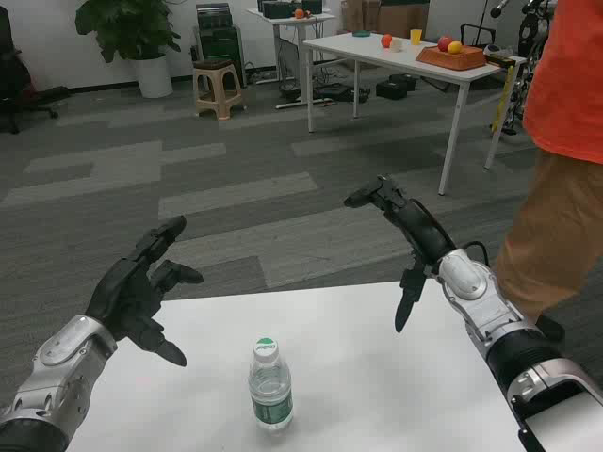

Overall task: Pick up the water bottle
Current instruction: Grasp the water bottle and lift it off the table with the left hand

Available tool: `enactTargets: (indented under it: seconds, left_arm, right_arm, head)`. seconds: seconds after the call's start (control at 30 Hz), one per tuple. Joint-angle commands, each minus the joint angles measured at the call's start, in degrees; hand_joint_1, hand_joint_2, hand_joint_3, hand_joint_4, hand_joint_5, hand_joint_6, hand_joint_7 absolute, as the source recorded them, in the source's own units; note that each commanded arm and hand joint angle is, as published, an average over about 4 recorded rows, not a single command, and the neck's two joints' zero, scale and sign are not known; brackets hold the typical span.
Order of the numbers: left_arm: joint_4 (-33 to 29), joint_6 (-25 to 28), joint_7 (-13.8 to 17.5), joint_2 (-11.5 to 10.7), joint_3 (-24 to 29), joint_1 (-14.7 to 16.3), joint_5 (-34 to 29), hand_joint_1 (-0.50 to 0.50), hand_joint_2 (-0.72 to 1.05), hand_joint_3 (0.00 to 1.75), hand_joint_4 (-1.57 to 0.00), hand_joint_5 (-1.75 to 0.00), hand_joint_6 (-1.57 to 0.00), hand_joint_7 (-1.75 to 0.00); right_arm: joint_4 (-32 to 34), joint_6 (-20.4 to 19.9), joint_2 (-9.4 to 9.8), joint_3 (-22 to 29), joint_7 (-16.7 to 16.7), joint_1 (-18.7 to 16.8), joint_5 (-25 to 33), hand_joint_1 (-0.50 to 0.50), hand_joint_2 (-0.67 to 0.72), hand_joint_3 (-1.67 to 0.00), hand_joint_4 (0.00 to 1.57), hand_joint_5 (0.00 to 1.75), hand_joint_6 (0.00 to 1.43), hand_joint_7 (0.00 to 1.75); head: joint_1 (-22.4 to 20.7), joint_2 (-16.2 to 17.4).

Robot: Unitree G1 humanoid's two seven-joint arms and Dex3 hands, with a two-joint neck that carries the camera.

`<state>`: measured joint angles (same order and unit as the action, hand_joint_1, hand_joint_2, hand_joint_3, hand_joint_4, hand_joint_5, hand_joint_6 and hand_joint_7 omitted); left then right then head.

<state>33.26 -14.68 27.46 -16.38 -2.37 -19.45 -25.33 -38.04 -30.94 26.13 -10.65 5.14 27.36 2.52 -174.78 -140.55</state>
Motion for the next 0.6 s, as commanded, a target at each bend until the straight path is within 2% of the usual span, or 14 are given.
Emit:
enactTargets:
  seconds: [0.03,0.07,0.1,0.6]
  left_arm:
    - [1.8,-15.8,-6.9,5.0,0.8,-1.1,-0.6,-0.5,-0.1,0.03,0.0,-1.54,0.0,-0.14]
    - [1.8,-15.8,-6.9,5.0,0.8,-1.1,-0.6,-0.5,-0.1,0.04,0.0,-1.54,0.0,-0.14]
    - [1.9,-15.8,-6.9,5.0,0.8,-1.1,-0.6,-0.5,-0.1,0.07,0.0,-1.54,0.0,-0.14]
    - [2.1,-15.8,-6.9,5.0,0.8,-1.5,-0.8,-0.5,-0.1,0.07,0.0,-1.54,0.0,-0.14]
  right_arm:
    - [4.2,-2.2,-1.61,1.2,-2.9,-2.1,2.3,-0.46,0.6,0.0,0.0,0.0,0.0,0.0]
    - [4.2,-2.2,-1.63,1.2,-2.9,-2.1,2.3,-0.46,0.6,0.0,0.0,0.0,0.0,0.0]
    - [4.2,-2.2,-1.66,1.2,-2.9,-2.1,2.3,-0.46,0.6,0.0,0.0,0.0,0.0,0.0]
    - [3.9,-2.2,-1.74,1.1,-2.9,-2.0,2.3,-0.46,0.6,0.0,0.0,0.0,0.0,0.0]
  head:
    - [1.0,-8.0]
    - [0.9,-7.2]
    - [0.6,-4.8]
    - [0.7,-4.4]
